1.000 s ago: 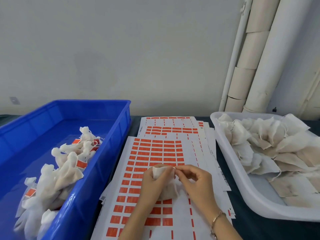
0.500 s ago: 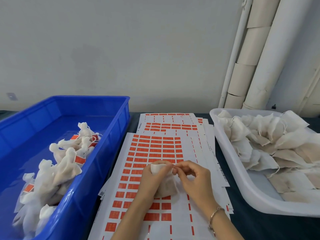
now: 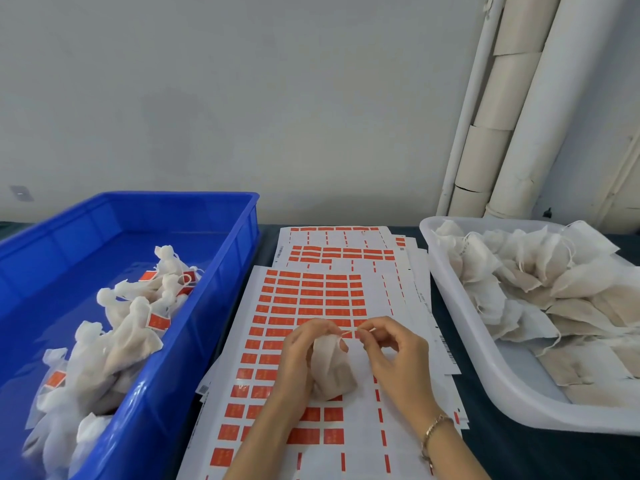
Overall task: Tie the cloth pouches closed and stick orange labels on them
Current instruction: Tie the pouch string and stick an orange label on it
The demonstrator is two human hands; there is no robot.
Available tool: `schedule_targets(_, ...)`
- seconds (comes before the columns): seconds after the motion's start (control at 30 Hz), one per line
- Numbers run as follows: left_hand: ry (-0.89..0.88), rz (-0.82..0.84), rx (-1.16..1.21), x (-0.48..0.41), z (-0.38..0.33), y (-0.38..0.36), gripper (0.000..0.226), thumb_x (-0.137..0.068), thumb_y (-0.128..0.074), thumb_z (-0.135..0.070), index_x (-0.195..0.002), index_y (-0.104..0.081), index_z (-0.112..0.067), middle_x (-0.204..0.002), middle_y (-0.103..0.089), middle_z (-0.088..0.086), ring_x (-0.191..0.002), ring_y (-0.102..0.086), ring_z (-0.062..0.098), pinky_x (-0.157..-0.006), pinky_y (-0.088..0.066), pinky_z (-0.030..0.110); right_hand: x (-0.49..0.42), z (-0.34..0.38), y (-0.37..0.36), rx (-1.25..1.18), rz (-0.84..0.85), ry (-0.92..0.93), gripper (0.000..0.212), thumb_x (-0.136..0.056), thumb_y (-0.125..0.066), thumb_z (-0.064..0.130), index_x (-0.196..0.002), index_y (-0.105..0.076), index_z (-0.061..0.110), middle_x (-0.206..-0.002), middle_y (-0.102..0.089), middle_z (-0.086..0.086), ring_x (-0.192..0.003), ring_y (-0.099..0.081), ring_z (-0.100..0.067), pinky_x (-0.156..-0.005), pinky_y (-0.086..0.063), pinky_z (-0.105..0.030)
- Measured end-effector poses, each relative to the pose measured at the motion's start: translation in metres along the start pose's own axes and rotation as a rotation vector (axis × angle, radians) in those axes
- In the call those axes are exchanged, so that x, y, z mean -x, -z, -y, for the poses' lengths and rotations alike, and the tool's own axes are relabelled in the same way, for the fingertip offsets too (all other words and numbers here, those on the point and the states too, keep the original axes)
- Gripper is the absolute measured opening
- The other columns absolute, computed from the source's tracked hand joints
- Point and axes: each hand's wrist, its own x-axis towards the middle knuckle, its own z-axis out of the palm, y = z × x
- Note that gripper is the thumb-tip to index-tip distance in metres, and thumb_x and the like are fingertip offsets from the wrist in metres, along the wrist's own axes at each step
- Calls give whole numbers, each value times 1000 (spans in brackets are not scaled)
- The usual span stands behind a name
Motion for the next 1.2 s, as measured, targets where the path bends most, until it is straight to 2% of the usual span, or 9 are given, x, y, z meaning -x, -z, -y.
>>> schedule_targets(0.17,8,3,-101,-3,2,1,34,-96,-45,5,-75,-54,-20,-78,-56,0,-75,-54,13,-62,-44,9,-1,0,1,29,-43,-24,25,-81,-73,19,-83,-59,39,-79,-64,24,-82,-62,7,-67,-46,-1)
schedule_targets(0.3,1,-26,-170,-1,-2,1,33,-90,-56,4,-69,-53,-21,-71,-57,-7,-75,-54,15,-49,-40,1,-1,-1,1,28,-72,-40,25,-82,-72,20,-81,-58,40,-78,-63,27,-80,-62,9,-63,-45,0)
schedule_targets(0.4,-41,-33,-89,7,-2,0,37,-89,-61,-5,-60,-65,-27,-68,-65,-8,-79,-59,17,-55,-46,8,-2,-2,1,25,-72,-53,23,-83,-72,19,-83,-57,38,-79,-63,25,-79,-62,9,-63,-46,-1)
schedule_targets(0.57,-111,-37,-35,14,-5,-2,19,-82,-69,-25,-65,-72,-34,-78,-69,-12,-89,-63,18,-69,-51,23,-2,-2,0,26,-60,-73,20,-83,-70,20,-85,-57,35,-78,-63,22,-80,-62,8,-63,-46,-2)
schedule_targets(0.7,-79,-27,-45,13,-6,-4,15,-82,-70,-28,-67,-72,-33,-78,-70,-12,-83,-65,11,-65,-50,19,-1,-3,0,28,-86,-88,20,-84,-70,20,-85,-57,36,-77,-63,23,-80,-62,9,-62,-46,-1)
schedule_targets(0.83,-46,131,-90,11,-3,-2,6,-78,-73,-32,-77,-72,-27,-77,-71,-2,-67,-66,13,-60,-53,16,-3,-4,3,9,-197,-117,18,-86,-67,20,-85,-58,35,-78,-65,18,-72,-65,0,-60,-46,-2)
schedule_targets(0.9,-85,178,-198,10,0,-3,16,-78,-71,-40,-86,-72,-25,-78,-71,-9,-68,-66,9,-62,-52,13,-4,-4,5,2,-248,-124,17,-87,-66,19,-85,-58,34,-78,-66,16,-70,-66,-7,-61,-48,-7)
schedule_targets(1.0,-146,287,-405,10,3,-3,46,-71,-61,-62,-87,-74,-21,-71,-66,-3,-66,-61,8,-65,-48,12,-4,-2,8,-35,-304,-136,19,-88,-65,19,-85,-57,36,-79,-67,14,-72,-66,-8,-65,-48,-13)
schedule_targets(1.2,105,308,-499,11,6,8,46,-81,-42,-68,-110,-58,-36,-116,-58,-15,-106,-57,7,-90,-47,22,-5,-5,12,-138,-415,-187,2,-89,-64,19,-89,-62,21,-81,-70,0,-71,-65,-1,-60,-49,-7)
